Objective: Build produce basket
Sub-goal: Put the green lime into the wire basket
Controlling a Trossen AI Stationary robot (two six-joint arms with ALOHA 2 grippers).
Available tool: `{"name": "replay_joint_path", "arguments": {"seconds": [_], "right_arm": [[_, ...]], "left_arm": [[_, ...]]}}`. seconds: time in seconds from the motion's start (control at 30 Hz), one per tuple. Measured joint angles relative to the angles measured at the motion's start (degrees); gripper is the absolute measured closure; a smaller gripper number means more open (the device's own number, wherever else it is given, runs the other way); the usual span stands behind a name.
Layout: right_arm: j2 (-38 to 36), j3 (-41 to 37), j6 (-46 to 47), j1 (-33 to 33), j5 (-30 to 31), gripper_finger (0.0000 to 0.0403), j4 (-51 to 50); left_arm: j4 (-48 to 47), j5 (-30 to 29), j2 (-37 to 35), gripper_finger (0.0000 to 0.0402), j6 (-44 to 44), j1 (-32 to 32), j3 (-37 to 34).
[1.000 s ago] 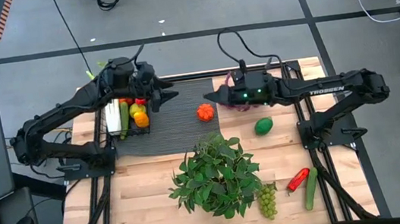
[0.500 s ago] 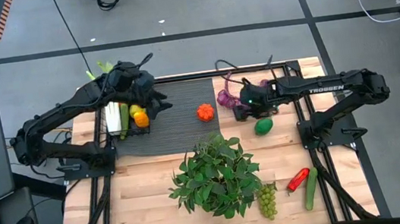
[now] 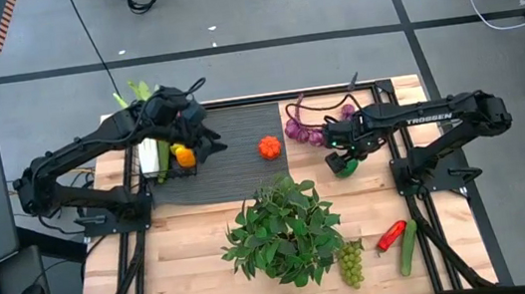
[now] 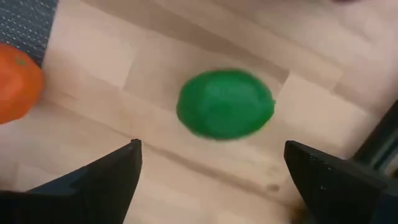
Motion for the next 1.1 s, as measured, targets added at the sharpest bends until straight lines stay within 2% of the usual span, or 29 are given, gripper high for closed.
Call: {"name": "replay_joint_path", "arguments": {"seconds": [0.33,1.1], "right_arm": [[0.0,-8.0,-5.9,-0.6,-1.0,0.0004,6.5],[-0.2,-17.0,-6.2,-4.2,-0.5,0.0006,19.3]], "left_arm": [[-2.6,-0.8,0.0,0.0143,-1.0,0.1,0.0],[-3.4,-1.6,0.0,0.0143,-3.7,0.1,0.0]]}}
